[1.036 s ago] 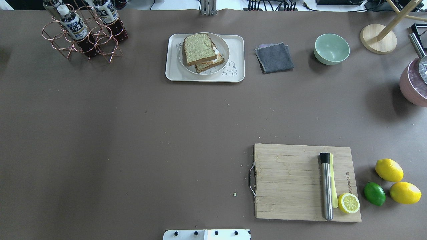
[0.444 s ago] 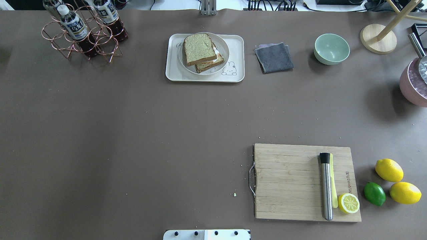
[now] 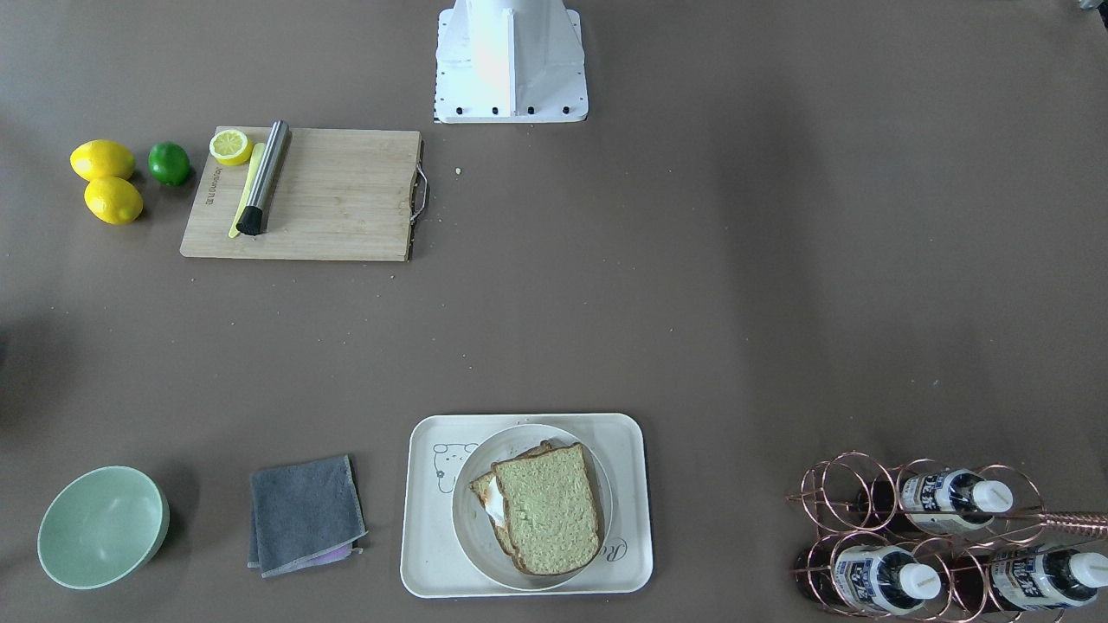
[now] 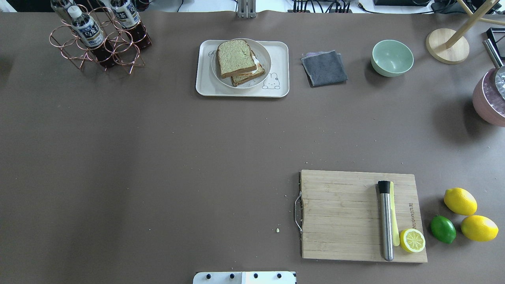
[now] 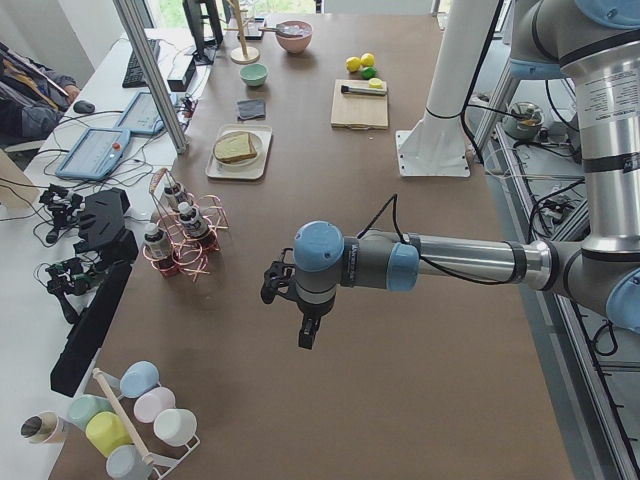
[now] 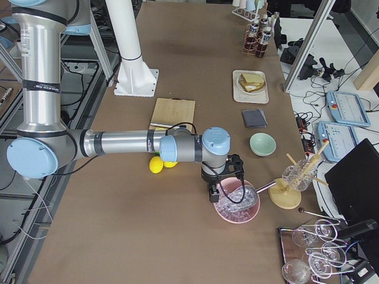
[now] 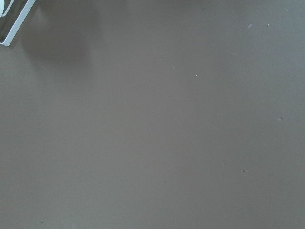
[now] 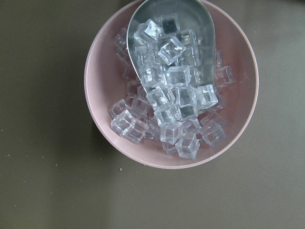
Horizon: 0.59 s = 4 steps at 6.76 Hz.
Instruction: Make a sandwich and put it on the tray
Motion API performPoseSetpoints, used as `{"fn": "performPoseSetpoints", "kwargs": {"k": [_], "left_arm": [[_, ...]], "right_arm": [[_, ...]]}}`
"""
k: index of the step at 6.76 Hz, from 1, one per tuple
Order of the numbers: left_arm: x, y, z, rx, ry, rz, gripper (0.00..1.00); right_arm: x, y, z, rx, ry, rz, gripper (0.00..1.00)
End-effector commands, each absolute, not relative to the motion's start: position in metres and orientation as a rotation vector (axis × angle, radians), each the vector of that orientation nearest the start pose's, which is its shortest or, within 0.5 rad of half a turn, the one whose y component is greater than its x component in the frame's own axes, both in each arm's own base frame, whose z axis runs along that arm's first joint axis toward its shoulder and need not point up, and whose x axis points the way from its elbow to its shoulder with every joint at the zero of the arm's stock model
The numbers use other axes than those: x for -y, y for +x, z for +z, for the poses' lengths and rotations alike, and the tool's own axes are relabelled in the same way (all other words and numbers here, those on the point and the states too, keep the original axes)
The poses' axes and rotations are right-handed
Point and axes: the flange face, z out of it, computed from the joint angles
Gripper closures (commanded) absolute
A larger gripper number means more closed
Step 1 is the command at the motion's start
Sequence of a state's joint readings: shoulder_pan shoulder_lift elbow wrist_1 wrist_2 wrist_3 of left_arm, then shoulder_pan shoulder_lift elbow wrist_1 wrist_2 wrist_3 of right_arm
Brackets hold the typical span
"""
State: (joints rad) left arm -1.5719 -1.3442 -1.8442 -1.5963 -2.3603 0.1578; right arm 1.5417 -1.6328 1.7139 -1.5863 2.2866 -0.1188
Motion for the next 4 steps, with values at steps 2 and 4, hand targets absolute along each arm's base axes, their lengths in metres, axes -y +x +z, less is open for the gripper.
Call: {"fn": "performPoseSetpoints", "kwargs": {"k": [2, 4], "left_arm": [[0.4000, -0.0625, 0.6274, -0.784, 0.118, 0.172, 0.02], [0.4021, -0.0627, 0.6270, -0.782, 0.121, 0.173, 0.02]], "right_arm": [[0.4722, 0.0549, 0.6170, 0.704, 0.108, -0.169, 0.00], [0.4729, 0.0541, 0.6150, 0.713, 0.111, -0.170, 0.00]]}}
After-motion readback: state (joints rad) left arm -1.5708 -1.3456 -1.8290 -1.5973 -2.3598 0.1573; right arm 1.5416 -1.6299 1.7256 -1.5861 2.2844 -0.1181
